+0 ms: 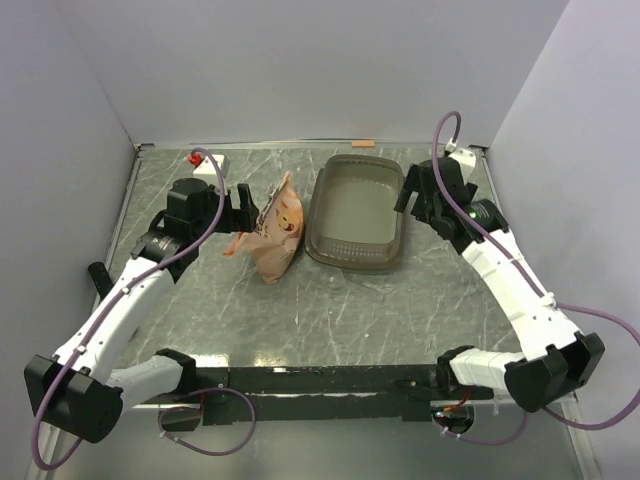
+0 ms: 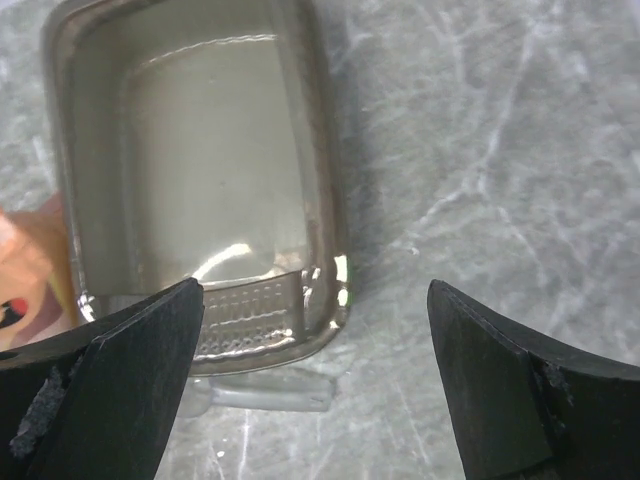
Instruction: Fill the litter box with clean litter
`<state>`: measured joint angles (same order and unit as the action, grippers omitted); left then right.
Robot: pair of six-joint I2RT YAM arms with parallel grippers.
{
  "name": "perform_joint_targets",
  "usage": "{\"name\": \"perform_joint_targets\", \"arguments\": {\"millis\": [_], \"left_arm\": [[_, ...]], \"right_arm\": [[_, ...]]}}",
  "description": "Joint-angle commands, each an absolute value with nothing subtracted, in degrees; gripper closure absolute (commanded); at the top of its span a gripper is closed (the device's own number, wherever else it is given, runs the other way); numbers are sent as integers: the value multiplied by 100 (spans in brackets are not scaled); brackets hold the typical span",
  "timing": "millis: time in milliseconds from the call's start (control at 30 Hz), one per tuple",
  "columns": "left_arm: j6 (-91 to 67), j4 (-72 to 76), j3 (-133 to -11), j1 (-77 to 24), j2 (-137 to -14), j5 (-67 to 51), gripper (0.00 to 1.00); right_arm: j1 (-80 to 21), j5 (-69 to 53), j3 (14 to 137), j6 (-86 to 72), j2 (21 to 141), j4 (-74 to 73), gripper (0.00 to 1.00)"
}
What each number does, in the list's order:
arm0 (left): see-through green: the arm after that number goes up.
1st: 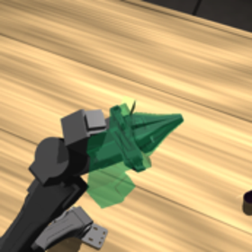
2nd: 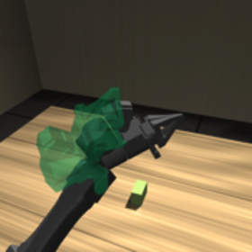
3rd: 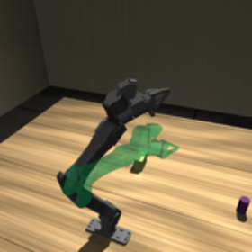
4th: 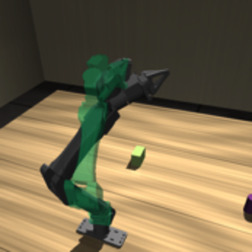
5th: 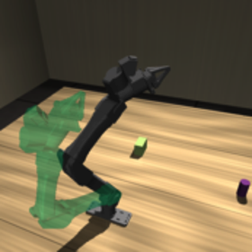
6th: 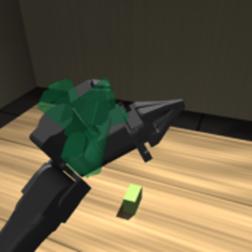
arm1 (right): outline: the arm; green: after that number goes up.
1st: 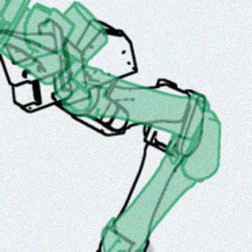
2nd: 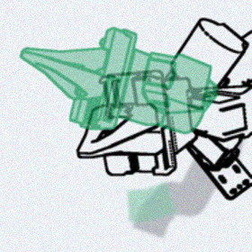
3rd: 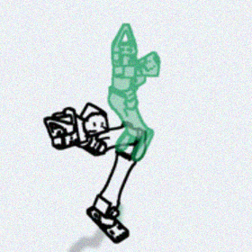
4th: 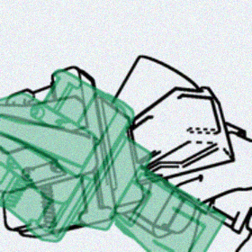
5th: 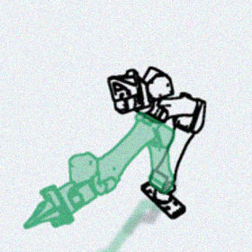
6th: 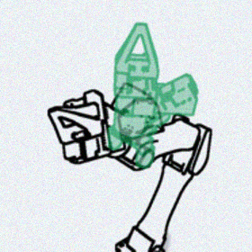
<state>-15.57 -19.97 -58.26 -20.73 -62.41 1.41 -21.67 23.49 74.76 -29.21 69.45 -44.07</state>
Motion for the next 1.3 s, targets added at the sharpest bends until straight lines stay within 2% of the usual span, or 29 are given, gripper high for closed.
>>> {"name": "perform_joint_targets", "arguments": {"millis": [0, 133, 300, 500, 800, 1133, 1267], "left_arm": [[-1661, -1837, -5871, -2092, -6284, 89, 3], [-1722, -1706, -5731, -2092, -6240, 44, 3], [-1740, -1608, -5458, -2092, -6047, -44, 3], [-1749, -1240, -4966, -2092, -5722, -105, 3], [-1758, -1318, -4984, -2092, -5757, -35, 3], [-1767, -1327, -4939, -2092, -5704, -18, 3], [-1767, -1336, -4931, -2092, -5713, -18, 3]], "right_arm": [[-2197, 2822, 8208, -2919, 7408, -5027, 0], [-2197, 2190, 8288, -2497, 7874, -5019, 0], [-2206, 776, 8235, -2083, 8269, -4202, 0], [-2346, 230, 9621, -2074, 9559, -4298, 3], [-2777, 290, 11520, -2311, 11581, -4631, 4], [-2979, 185, 12322, -2505, 12717, -4597, 10], [-3050, 158, 12428, -2496, 12972, -4570, 15]]}}
